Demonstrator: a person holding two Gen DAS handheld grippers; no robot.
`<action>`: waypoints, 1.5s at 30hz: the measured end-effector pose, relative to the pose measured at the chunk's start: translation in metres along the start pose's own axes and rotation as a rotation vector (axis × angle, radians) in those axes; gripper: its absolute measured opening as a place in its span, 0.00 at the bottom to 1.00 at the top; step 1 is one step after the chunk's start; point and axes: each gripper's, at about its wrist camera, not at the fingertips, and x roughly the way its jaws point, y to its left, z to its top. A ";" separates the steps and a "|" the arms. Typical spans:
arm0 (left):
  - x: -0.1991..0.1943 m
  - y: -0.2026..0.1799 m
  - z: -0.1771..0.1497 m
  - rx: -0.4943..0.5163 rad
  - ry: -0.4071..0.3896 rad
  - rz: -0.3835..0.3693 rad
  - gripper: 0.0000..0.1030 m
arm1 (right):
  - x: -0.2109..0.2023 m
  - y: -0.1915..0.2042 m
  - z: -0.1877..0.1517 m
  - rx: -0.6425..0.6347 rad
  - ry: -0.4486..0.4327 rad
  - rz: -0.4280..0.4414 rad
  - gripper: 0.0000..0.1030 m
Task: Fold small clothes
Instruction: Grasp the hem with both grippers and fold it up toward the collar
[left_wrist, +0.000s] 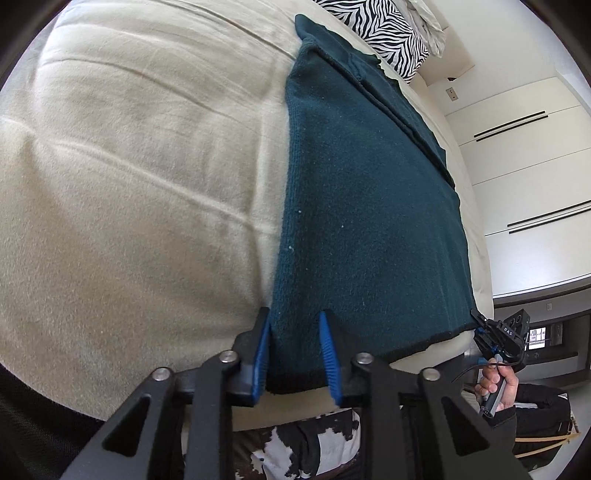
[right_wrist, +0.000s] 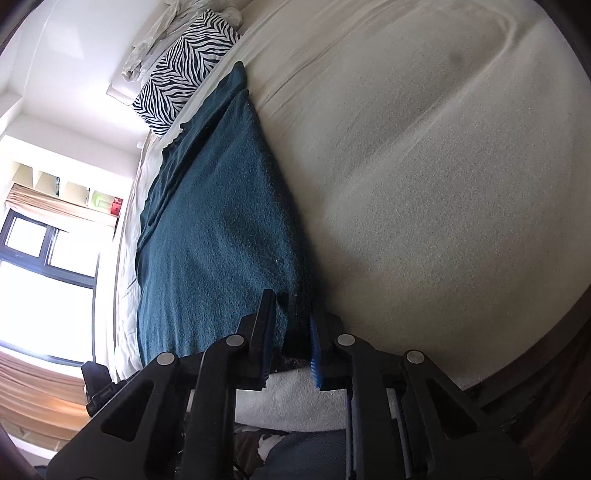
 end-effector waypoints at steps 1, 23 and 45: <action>0.000 0.003 0.001 -0.009 0.005 -0.007 0.09 | 0.000 0.000 0.000 -0.002 0.000 0.001 0.08; -0.064 -0.006 0.057 -0.141 -0.162 -0.388 0.06 | -0.027 0.064 0.047 -0.031 -0.108 0.210 0.06; -0.018 -0.047 0.273 -0.185 -0.276 -0.428 0.06 | 0.094 0.158 0.278 0.076 -0.237 0.313 0.06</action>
